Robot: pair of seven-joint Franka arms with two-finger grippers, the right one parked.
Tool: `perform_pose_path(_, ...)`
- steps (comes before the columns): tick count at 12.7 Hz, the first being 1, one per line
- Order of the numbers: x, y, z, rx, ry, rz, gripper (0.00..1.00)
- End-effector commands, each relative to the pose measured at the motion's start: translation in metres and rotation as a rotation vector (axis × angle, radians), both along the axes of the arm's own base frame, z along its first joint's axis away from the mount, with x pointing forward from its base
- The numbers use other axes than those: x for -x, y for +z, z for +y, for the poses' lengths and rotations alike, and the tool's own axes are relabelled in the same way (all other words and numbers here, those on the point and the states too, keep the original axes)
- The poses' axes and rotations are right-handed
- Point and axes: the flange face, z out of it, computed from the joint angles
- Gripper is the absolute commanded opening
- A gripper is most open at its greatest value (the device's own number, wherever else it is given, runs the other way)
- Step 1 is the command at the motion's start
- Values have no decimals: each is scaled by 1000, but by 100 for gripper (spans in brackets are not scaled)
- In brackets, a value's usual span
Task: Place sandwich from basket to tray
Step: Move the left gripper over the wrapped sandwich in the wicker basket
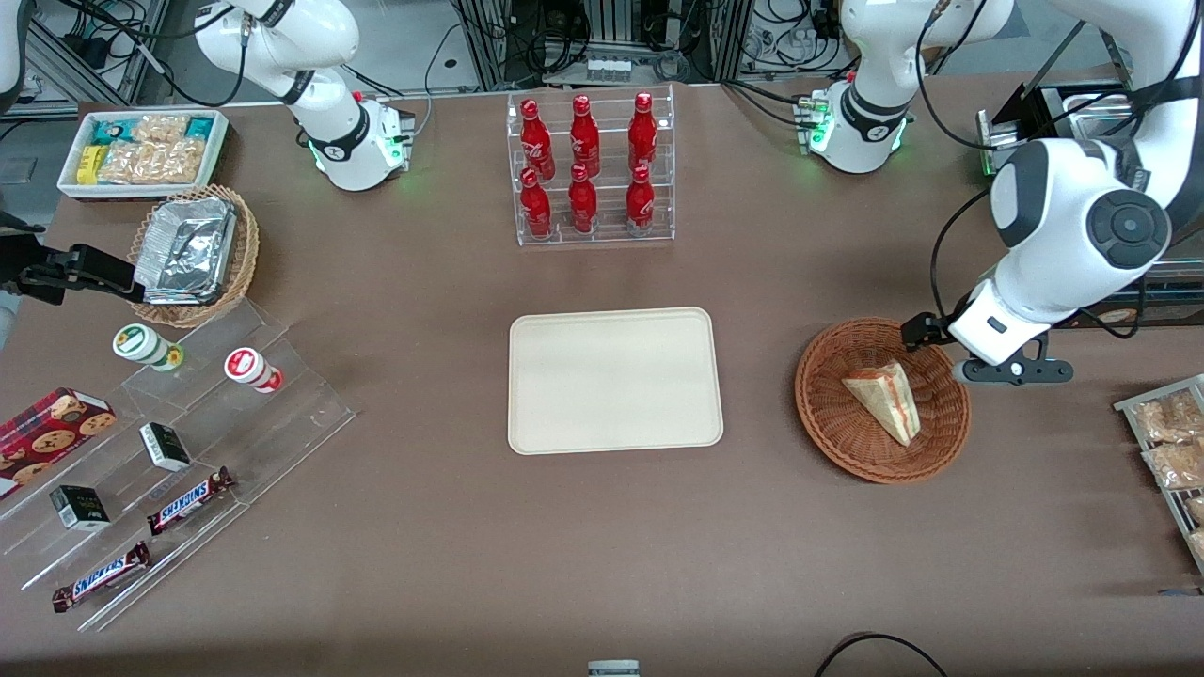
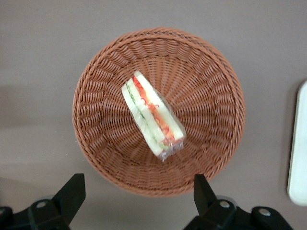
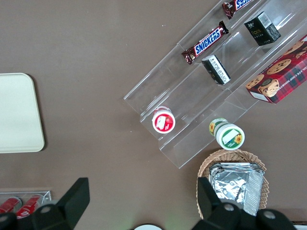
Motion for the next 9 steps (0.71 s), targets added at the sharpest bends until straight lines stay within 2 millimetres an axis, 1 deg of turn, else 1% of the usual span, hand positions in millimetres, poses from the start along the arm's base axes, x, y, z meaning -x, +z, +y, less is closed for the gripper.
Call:
perform_pose_path(1, 10, -7, -2, -7, 153, -57, 100)
perform_pose_path(2, 12, -11, -2, 5, 216, -68, 100)
perform_pose_path(3, 11, -15, -5, 10, 317, -70, 100)
perform_pose_path(5, 5, -31, -11, 18, 523, -79, 100)
perform_pose_path(6, 4, -38, -20, 22, 574, -80, 100)
perform_pose_path(7, 3, -45, -22, 22, 606, -75, 100)
perform_pose_path(8, 2, -46, -22, 26, 625, -84, 100)
perform_pose_path(9, 1, -53, -22, 22, 643, -74, 100)
